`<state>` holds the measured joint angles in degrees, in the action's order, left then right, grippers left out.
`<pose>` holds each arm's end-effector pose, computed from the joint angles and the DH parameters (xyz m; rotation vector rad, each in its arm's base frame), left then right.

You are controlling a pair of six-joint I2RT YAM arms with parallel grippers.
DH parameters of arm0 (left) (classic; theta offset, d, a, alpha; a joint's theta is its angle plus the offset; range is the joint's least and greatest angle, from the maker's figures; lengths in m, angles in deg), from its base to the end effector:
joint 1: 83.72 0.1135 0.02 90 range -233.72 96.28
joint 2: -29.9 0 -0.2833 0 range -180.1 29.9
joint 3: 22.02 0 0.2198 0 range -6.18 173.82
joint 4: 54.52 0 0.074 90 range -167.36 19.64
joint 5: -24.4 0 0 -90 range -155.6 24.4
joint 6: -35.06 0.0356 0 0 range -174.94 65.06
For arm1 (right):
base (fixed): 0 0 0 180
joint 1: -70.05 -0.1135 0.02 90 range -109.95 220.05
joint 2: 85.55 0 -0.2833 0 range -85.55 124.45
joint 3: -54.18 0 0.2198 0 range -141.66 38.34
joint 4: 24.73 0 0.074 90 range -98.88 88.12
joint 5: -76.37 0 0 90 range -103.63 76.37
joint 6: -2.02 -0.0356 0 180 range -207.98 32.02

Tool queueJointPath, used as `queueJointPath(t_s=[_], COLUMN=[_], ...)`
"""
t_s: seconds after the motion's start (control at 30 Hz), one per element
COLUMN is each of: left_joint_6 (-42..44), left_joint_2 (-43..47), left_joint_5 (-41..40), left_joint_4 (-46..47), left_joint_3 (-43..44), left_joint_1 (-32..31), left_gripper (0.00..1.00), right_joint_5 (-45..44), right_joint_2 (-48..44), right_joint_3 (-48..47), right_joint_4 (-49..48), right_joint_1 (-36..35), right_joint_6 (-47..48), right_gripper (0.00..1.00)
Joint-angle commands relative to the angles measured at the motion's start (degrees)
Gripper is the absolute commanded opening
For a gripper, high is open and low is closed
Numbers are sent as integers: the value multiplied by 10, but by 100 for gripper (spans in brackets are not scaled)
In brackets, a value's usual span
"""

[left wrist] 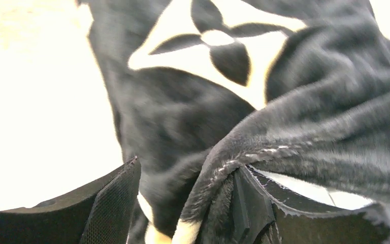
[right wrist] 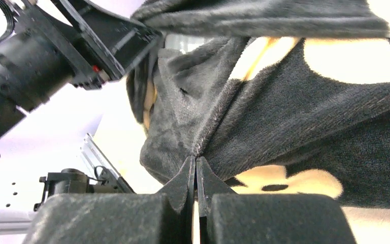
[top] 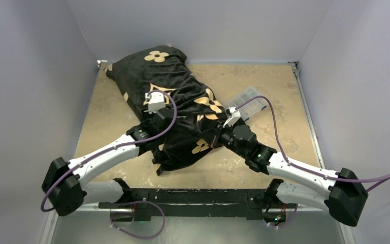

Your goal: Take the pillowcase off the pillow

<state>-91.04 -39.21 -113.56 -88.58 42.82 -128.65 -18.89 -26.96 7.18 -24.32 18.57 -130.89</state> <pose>0.1708 -0.1331 0.3011 -0.2692 1.9812 0.0462 0.1238 0.1503 0.2884 -0.0721 1.9166 1.0789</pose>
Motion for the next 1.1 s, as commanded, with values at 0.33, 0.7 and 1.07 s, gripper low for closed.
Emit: queueJointPath(t_s=[0.33, 0.7, 1.07], left_joint_6=[-50, -39, -43], left_joint_2=[-18, 30, 51], left_joint_5=[154, 267, 296], left_joint_4=[67, 101, 124], left_joint_3=[-48, -103, -132], left_joint_1=[119, 118, 118], left_gripper=[63, 65, 66], right_joint_5=[17, -68, -194], right_joint_2=[-36, 78, 300], right_joint_3=[-30, -212, -361], right_joint_4=[54, 130, 230], right_joint_1=[-6, -6, -5], right_joint_6=[1, 29, -36], right_gripper=[14, 98, 99])
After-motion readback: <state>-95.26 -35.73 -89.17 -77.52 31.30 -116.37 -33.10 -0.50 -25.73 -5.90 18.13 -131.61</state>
